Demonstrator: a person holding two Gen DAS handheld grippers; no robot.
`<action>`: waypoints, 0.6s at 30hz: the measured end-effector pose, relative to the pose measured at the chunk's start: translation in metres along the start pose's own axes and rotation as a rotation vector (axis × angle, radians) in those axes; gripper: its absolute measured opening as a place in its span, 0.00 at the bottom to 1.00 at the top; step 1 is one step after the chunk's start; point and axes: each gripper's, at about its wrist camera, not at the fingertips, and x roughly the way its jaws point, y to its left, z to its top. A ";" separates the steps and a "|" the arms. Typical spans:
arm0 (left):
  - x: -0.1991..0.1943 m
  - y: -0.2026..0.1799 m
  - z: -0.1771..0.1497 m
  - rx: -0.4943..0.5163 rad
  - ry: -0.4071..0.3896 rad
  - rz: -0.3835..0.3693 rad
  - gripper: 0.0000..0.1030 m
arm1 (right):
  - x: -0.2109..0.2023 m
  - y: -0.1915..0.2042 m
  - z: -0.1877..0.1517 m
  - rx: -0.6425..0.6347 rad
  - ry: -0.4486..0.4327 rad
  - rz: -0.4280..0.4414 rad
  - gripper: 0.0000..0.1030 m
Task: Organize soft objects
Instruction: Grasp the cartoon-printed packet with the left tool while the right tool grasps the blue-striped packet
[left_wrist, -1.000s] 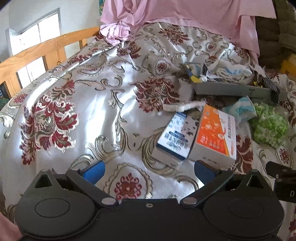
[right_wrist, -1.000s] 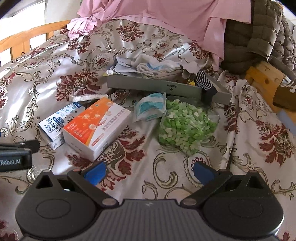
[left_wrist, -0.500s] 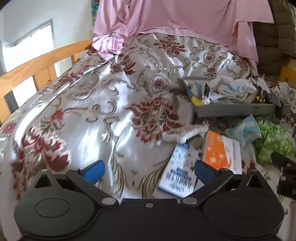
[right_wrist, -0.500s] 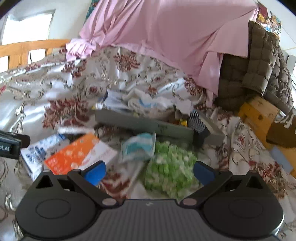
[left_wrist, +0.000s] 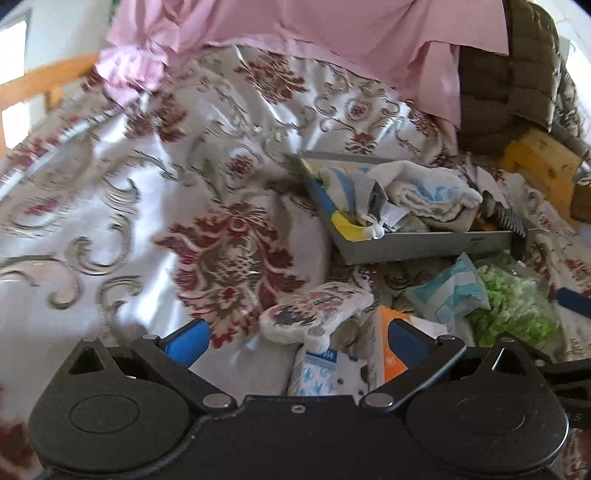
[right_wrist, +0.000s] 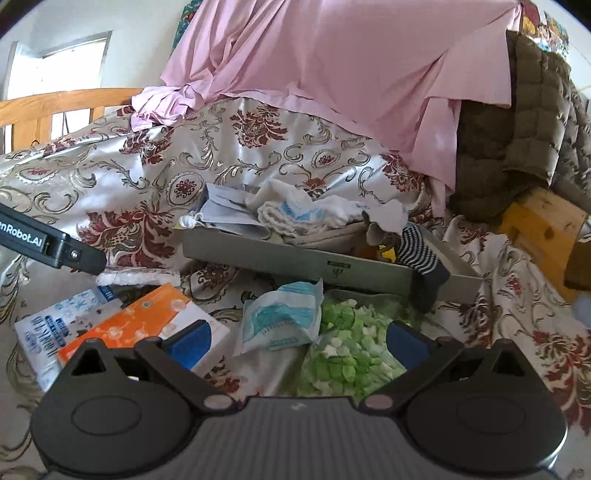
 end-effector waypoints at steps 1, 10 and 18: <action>0.005 0.003 0.001 -0.009 0.005 -0.019 0.99 | 0.005 -0.001 0.001 -0.001 0.002 0.004 1.00; 0.041 0.024 0.010 -0.099 0.077 -0.180 0.99 | 0.050 0.003 0.013 -0.057 0.017 0.007 1.00; 0.067 0.046 0.010 -0.264 0.171 -0.332 0.92 | 0.087 -0.006 0.029 -0.018 0.090 0.039 1.00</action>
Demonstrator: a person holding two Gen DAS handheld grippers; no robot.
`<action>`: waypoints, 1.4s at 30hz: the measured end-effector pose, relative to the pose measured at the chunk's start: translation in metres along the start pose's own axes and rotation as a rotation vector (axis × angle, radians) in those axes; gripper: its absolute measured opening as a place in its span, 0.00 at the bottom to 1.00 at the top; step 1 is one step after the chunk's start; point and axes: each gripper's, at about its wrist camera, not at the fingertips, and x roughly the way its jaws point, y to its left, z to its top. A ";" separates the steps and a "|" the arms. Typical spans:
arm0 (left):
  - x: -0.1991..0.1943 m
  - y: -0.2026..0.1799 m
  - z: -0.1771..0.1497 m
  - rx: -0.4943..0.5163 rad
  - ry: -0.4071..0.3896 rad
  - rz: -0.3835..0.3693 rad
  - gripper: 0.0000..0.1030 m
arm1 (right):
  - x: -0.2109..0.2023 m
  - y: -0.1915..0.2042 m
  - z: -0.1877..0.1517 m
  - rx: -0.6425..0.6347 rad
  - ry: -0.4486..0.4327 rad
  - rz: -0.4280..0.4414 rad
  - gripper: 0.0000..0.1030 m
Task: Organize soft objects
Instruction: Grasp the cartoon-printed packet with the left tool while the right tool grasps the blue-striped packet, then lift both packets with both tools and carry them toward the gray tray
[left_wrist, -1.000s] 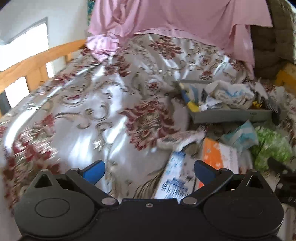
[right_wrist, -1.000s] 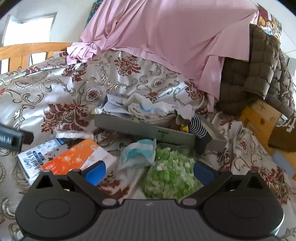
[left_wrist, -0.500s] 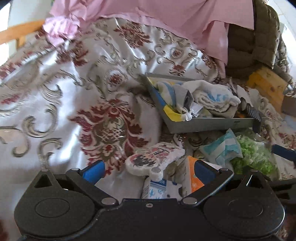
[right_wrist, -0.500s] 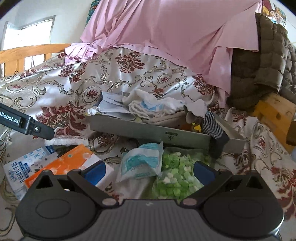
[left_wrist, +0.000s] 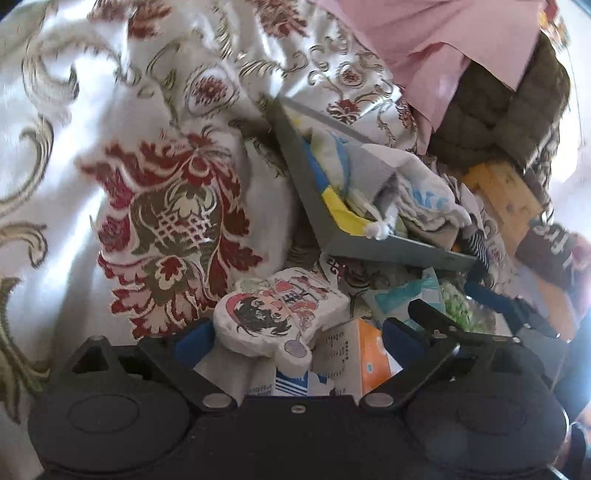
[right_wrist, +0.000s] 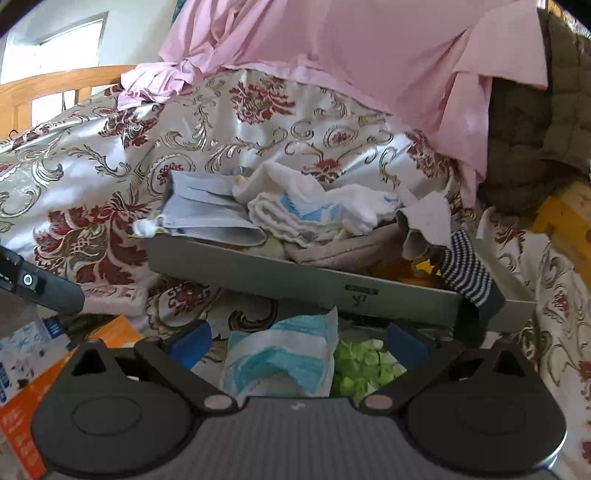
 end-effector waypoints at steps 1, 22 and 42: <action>0.002 0.003 0.001 -0.017 0.002 -0.008 0.91 | 0.004 -0.001 0.001 -0.008 0.011 0.005 1.00; 0.004 0.018 0.003 -0.141 -0.029 -0.023 0.35 | 0.026 0.022 0.001 -0.170 0.083 0.106 0.81; 0.011 0.013 0.001 -0.149 -0.013 -0.080 0.28 | 0.011 0.023 0.019 -0.376 0.232 0.140 0.85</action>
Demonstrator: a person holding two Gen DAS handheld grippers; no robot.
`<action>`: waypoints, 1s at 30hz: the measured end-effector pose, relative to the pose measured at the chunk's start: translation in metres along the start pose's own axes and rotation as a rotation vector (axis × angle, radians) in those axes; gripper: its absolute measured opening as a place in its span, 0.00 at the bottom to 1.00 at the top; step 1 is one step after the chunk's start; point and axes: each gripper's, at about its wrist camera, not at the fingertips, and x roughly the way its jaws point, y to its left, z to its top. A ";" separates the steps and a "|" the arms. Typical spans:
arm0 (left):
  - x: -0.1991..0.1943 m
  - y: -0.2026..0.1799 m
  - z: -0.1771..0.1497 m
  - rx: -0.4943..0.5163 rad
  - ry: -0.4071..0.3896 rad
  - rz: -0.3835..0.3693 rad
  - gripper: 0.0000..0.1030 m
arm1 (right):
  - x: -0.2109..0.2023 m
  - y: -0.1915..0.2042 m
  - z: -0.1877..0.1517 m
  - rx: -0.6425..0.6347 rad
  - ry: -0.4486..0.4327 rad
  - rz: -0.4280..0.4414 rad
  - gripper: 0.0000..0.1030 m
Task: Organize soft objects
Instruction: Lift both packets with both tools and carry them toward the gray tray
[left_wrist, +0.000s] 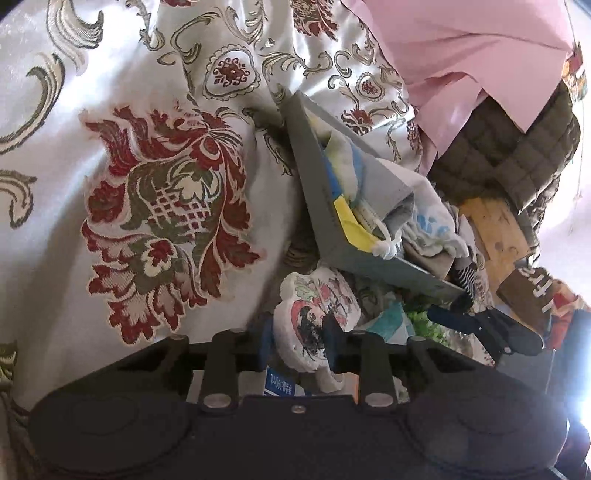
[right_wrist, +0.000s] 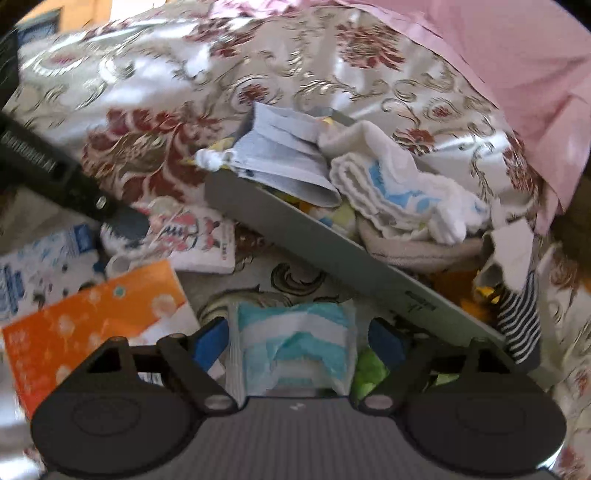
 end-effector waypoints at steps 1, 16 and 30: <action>0.000 0.001 0.000 -0.005 0.002 -0.006 0.28 | -0.001 0.000 -0.001 -0.018 0.007 -0.001 0.85; 0.015 0.008 0.005 -0.018 0.049 -0.040 0.39 | 0.029 0.015 0.009 -0.163 0.053 -0.058 0.88; 0.012 -0.002 0.005 0.048 0.022 -0.020 0.32 | 0.032 0.017 0.014 -0.213 0.114 -0.027 0.80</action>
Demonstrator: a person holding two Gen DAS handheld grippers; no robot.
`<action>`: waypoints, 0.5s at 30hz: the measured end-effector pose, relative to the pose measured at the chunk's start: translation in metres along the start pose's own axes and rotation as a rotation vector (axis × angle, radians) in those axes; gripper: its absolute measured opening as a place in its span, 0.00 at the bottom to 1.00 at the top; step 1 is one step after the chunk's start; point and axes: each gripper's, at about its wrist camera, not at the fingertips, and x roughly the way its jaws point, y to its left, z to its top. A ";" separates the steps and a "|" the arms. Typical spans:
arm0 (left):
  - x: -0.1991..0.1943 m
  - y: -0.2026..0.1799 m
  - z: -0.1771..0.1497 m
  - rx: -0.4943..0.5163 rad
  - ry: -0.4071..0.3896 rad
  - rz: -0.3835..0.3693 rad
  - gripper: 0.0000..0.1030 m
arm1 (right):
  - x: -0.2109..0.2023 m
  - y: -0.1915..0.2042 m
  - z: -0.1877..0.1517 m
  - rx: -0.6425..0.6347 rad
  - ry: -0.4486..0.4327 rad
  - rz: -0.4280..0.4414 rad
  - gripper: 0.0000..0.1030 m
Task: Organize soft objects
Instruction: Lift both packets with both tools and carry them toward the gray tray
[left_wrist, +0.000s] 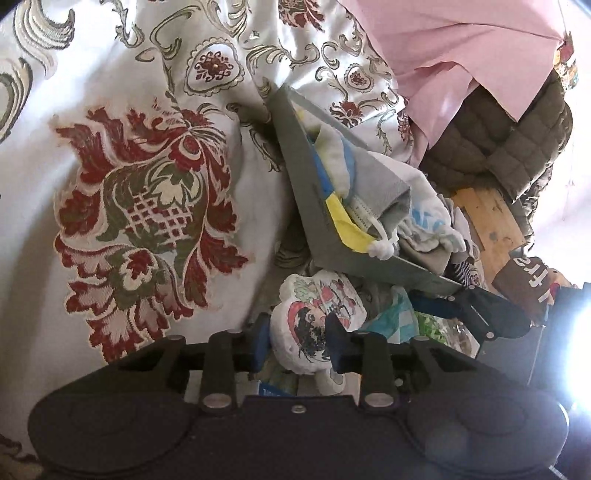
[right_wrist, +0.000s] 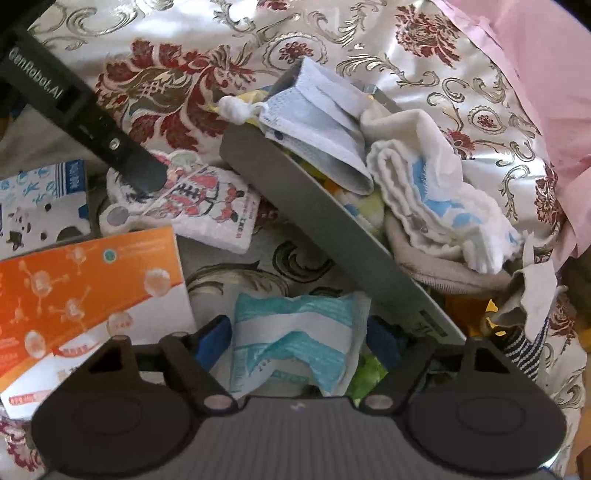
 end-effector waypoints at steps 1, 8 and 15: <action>0.000 -0.001 0.000 0.006 -0.002 0.002 0.32 | -0.001 0.003 0.000 -0.018 0.007 -0.005 0.80; 0.001 -0.002 0.001 0.014 -0.012 -0.001 0.29 | 0.001 0.016 0.004 -0.087 0.035 -0.083 0.88; 0.002 -0.004 0.000 0.033 0.013 -0.087 0.27 | 0.004 -0.001 0.000 -0.054 0.011 0.030 0.82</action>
